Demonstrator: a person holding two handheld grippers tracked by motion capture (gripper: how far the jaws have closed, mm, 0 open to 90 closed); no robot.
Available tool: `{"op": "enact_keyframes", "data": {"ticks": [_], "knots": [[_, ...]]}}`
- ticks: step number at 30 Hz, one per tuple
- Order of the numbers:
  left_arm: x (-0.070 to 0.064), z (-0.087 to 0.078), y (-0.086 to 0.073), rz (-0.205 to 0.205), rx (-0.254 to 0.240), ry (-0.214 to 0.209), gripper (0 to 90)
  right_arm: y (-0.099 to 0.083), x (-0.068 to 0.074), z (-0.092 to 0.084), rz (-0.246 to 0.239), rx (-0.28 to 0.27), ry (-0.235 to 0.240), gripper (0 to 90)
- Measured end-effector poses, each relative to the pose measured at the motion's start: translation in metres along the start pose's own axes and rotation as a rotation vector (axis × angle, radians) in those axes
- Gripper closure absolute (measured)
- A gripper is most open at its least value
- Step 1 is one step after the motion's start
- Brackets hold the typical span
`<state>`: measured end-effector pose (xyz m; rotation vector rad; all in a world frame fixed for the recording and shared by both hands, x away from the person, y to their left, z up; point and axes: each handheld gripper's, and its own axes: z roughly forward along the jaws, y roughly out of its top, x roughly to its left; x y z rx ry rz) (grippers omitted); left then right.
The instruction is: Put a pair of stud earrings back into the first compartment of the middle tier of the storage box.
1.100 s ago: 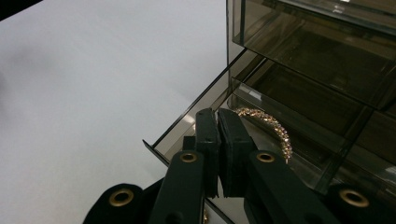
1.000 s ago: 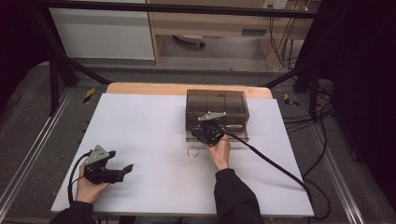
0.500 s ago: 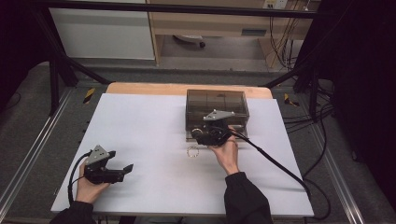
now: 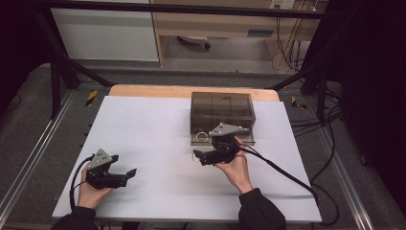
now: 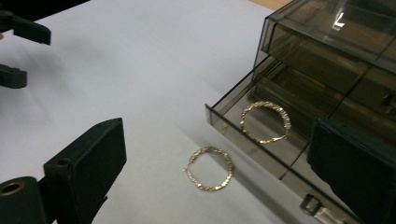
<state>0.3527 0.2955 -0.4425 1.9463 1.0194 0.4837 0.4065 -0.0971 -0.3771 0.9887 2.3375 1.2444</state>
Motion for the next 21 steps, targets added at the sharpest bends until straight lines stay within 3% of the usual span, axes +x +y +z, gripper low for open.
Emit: {"op": "enact_keyframes", "data": {"ticks": [7, 21], "knots": [[0.0, 0.0, 0.0, 0.0, 0.001, -0.001, 7.3, -0.014, 0.01, 0.004, 0.0, 0.03, 0.035, 4.2], [0.0, 0.0, 0.0, 0.0, 0.003, -0.001, 7.3, -0.025, 0.018, 0.026, 0.057, 0.052, 0.089, 7.8]]}}
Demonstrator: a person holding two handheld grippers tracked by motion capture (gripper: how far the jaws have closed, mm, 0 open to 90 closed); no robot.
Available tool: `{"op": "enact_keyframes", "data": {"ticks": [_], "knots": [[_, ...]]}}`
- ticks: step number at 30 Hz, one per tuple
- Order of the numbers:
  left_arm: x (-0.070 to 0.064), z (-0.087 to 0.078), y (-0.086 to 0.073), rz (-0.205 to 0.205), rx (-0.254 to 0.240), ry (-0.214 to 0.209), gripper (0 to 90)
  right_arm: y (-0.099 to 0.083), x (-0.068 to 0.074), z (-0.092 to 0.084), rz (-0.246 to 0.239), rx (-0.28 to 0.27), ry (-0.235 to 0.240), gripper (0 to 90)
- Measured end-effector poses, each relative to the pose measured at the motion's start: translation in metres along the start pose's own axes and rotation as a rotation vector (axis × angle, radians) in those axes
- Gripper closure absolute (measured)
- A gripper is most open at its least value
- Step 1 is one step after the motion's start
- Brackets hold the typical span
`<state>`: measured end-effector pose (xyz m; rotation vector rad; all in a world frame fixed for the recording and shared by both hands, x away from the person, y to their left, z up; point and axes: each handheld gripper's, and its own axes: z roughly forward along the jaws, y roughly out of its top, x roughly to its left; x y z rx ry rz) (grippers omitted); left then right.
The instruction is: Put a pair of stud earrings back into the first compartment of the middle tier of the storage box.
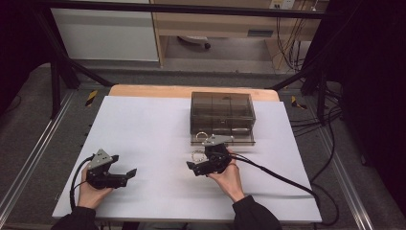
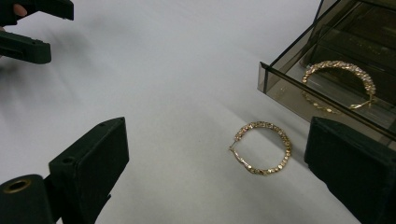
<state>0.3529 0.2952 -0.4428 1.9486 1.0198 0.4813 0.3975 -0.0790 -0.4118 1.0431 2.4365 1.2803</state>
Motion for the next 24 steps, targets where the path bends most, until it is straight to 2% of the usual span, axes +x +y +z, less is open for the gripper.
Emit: {"op": "enact_keyframes", "data": {"ticks": [5, 14, 18, 24], "knots": [[0.0, 0.0, 0.0, 0.001, -0.001, 0.0, 7.3, -0.001, 0.0, 0.009, 0.006, 0.024, -0.006, 15.9], [0.0, 0.0, 0.0, 0.001, -0.001, -0.001, 7.3, -0.006, -0.004, 0.025, 0.021, 0.048, -0.016, 41.6], [0.0, -0.001, 0.0, 0.0, -0.003, -0.001, 7.3, -0.008, -0.007, 0.03, 0.012, 0.075, -0.018, 53.0], [-0.001, -0.001, 0.0, 0.002, -0.003, -0.001, 7.3, -0.012, -0.011, 0.036, -0.002, 0.108, -0.034, 63.7]]}}
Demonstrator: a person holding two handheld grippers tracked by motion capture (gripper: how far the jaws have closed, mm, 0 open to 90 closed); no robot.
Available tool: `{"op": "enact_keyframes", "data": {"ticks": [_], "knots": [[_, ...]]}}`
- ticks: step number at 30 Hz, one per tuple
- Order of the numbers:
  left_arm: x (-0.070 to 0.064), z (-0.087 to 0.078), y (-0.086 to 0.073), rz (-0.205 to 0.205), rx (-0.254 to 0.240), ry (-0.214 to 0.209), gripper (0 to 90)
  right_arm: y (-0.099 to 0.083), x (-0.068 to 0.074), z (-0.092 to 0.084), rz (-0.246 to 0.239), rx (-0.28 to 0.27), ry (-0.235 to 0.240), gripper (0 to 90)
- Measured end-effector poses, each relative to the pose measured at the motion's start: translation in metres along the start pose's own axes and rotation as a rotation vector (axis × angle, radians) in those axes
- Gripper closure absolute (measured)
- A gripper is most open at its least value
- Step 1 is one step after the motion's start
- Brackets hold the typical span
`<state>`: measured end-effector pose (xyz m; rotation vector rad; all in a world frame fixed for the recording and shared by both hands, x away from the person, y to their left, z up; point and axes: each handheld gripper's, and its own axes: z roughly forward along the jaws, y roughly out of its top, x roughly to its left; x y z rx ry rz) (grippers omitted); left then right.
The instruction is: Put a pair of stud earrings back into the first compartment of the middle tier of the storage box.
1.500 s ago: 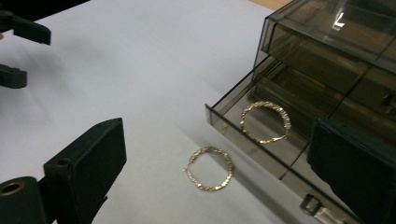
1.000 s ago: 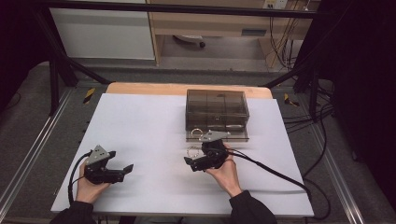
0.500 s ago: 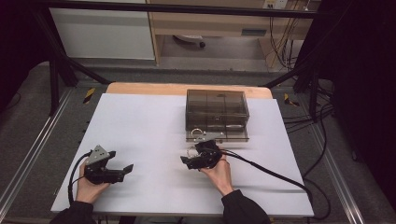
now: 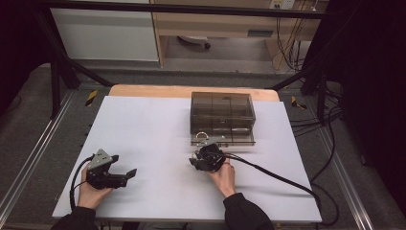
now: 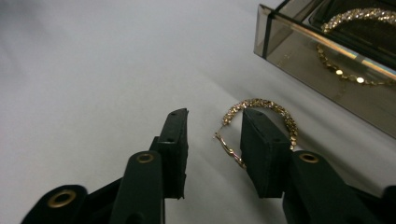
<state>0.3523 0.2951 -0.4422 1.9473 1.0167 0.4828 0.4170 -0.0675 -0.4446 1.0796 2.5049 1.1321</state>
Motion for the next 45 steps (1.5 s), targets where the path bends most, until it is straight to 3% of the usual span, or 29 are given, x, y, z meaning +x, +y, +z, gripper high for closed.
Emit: {"op": "enact_keyframes", "data": {"ticks": [19, 27, 45], "knots": [[0.0, 0.0002, 0.0, 0.001, 0.001, 0.0, 7.3, -0.0014, -0.0043, 0.0042, -0.044, 0.037, -0.014, 85.5], [0.0, 0.0003, 0.0, 0.001, 0.002, 0.0, 7.3, -0.0015, -0.0031, 0.0035, -0.035, 0.042, 0.006, 87.8], [0.0, 0.0003, 0.0, 0.002, 0.002, 0.001, 7.3, -0.003, -0.0016, 0.0029, -0.064, 0.041, -0.014, 89.1]]}}
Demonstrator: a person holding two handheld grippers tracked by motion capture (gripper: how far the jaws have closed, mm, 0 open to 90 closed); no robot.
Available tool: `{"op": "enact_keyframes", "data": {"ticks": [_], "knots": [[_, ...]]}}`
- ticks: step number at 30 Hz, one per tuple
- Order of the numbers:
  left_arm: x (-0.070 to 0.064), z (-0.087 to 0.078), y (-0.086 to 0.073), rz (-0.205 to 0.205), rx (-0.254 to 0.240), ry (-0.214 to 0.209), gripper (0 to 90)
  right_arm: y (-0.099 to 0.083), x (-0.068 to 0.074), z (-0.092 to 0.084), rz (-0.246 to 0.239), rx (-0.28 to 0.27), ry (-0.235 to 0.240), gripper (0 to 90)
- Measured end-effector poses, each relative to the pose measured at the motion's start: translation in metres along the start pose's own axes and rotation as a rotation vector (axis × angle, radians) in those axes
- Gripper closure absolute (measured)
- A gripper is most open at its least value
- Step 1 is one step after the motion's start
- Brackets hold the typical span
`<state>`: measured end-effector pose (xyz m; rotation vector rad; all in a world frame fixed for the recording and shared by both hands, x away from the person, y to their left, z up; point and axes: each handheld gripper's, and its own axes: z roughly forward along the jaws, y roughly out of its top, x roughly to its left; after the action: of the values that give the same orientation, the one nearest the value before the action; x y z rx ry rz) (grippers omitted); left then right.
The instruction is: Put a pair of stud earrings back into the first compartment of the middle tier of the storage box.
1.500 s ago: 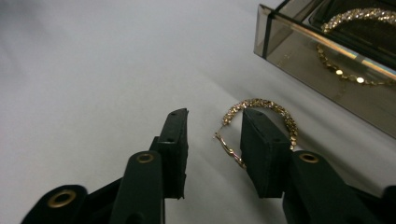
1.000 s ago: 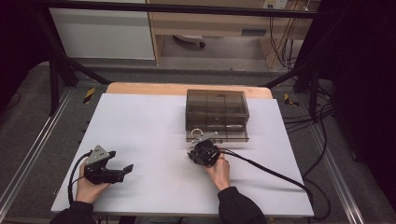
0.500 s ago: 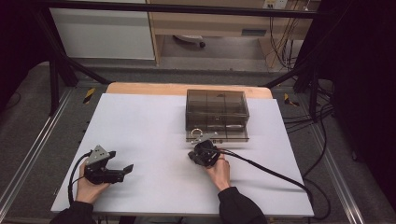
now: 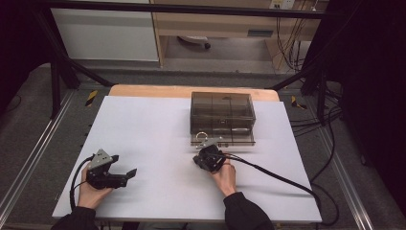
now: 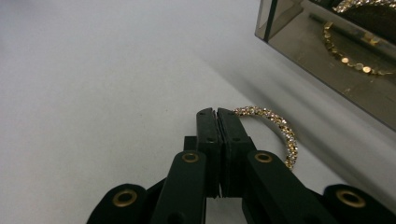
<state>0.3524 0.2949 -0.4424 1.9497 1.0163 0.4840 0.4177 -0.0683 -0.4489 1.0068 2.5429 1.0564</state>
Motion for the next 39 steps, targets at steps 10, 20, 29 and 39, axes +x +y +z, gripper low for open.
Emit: {"op": "enact_keyframes", "data": {"ticks": [10, 20, 29, 39], "knots": [[0.0, 0.0, 0.0, 0.002, 0.002, 0.001, 7.3, 0.006, -0.001, -0.013, 0.004, -0.018, 0.016, 89.5], [0.0, 0.0, 0.0, 0.002, 0.002, 0.0, 7.3, 0.011, 0.001, -0.028, -0.002, -0.038, 0.028, 89.5], [0.0, 0.0, 0.0, 0.004, 0.005, 0.0, 7.3, 0.015, 0.002, -0.042, -0.005, -0.063, 0.031, 89.5], [0.0, 0.001, 0.0, 0.003, 0.005, 0.0, 7.3, 0.021, 0.001, -0.056, 0.002, -0.088, 0.031, 89.5]]}}
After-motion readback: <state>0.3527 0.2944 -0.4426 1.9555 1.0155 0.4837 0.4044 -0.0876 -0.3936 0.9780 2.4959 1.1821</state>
